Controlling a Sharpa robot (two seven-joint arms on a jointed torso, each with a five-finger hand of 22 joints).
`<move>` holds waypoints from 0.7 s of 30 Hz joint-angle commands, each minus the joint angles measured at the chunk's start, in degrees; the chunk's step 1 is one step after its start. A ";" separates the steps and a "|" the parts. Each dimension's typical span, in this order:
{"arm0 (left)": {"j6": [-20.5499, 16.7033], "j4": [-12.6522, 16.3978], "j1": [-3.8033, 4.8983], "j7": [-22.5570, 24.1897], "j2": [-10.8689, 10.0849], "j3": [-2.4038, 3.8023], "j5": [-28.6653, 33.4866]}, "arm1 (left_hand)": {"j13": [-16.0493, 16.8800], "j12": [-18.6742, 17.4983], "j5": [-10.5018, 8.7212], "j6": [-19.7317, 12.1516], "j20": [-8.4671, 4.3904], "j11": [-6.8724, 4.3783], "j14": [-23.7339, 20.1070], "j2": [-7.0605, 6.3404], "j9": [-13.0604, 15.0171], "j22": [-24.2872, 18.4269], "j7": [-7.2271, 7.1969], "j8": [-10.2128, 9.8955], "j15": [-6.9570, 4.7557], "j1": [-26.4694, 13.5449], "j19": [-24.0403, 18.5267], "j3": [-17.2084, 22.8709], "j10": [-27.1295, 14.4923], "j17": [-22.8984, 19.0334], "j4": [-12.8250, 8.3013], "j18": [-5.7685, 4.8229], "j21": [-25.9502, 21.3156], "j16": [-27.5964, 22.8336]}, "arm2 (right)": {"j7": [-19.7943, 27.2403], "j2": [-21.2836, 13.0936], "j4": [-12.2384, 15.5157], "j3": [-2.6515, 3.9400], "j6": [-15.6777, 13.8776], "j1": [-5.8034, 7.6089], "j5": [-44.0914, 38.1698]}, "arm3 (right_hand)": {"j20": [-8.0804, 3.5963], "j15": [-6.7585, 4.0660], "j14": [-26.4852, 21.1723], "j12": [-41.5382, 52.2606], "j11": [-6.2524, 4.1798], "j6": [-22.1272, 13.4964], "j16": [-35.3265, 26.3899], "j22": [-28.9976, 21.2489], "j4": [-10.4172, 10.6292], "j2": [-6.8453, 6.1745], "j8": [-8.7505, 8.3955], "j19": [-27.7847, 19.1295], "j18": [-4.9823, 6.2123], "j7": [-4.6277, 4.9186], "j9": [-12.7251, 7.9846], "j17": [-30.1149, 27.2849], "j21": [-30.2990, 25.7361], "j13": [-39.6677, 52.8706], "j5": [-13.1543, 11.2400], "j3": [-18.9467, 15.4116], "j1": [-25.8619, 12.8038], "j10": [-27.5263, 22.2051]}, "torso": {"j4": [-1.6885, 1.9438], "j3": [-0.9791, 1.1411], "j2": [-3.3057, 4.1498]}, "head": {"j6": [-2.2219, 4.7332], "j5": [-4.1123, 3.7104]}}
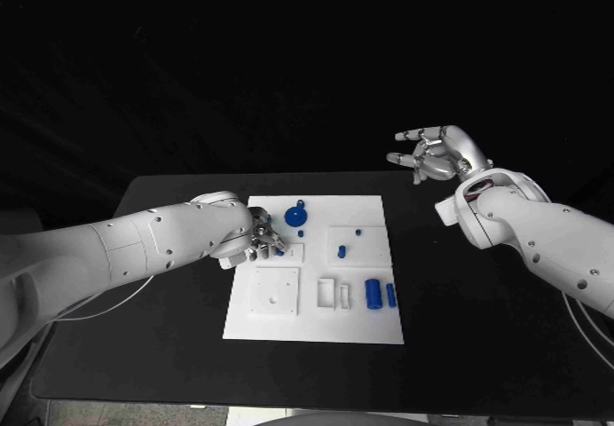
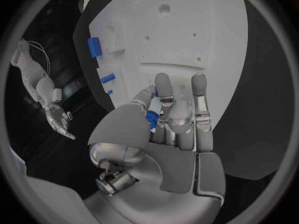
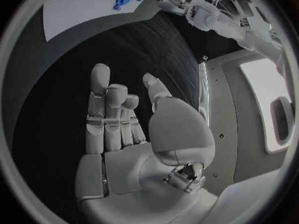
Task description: Assemble the parts on the task board
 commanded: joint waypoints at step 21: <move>1.15 -0.24 -0.17 -0.38 -0.02 -0.05 -1.01 | -1.09 -0.91 -14.38 14.60 -0.58 -0.06 -0.50 -8.33 22.05 0.92 -7.59 0.11 0.00 -0.92 0.48 -4.98 2.62 -2.05 9.55 0.03 -1.71 -0.94 | 0.55 0.09 -0.12 0.03 0.64 -0.04 0.35 | -0.23 -0.13 0.55 0.40 -0.15 0.01 -0.13 -0.26 0.00 -0.08 0.03 2.27 0.58 0.01 0.06 0.23 0.81 0.03 0.44 -0.25 -0.96 0.16 | 0.01 -0.09 0.01 | 0.09 -0.34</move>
